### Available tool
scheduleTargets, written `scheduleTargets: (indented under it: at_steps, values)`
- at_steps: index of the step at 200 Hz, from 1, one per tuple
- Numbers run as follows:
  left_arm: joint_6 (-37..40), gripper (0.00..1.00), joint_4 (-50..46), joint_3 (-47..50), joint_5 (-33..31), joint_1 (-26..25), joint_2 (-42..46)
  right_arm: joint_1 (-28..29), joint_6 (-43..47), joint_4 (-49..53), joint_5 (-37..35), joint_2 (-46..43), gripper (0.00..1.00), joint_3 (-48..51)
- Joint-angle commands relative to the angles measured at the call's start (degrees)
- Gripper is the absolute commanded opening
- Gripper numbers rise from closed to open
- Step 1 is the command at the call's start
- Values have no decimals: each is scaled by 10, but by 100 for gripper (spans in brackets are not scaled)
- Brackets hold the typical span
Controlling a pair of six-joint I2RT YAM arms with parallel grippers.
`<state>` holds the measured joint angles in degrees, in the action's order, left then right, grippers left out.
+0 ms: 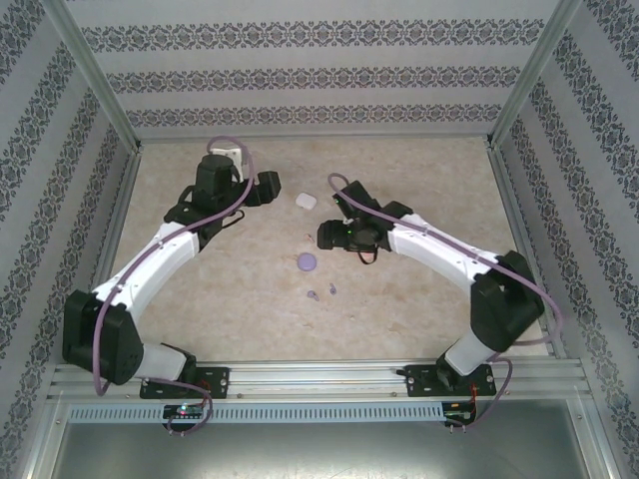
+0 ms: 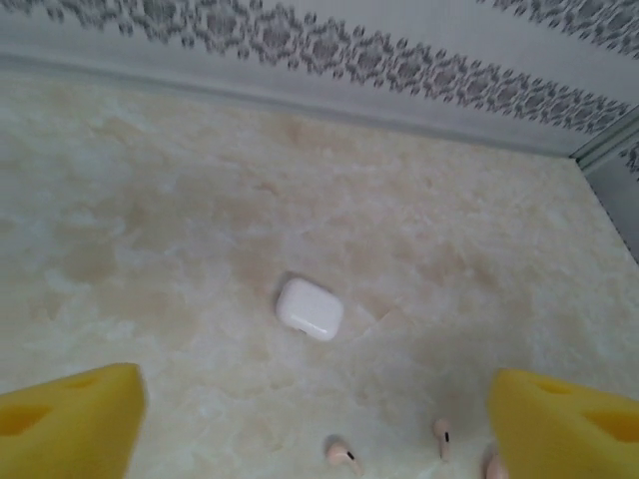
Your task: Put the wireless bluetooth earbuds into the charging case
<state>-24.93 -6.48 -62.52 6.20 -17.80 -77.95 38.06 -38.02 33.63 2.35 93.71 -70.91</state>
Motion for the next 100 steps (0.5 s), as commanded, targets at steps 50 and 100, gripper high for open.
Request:
scheduleTargets:
  at_steps: [50, 100]
  values:
    - [-80, 99, 77, 58, -86, 22, 85, 56, -61, 83, -55, 166, 79, -147]
    - [-89, 99, 35, 49, -96, 32, 90, 82, -118, 133, -87, 224, 80, -206]
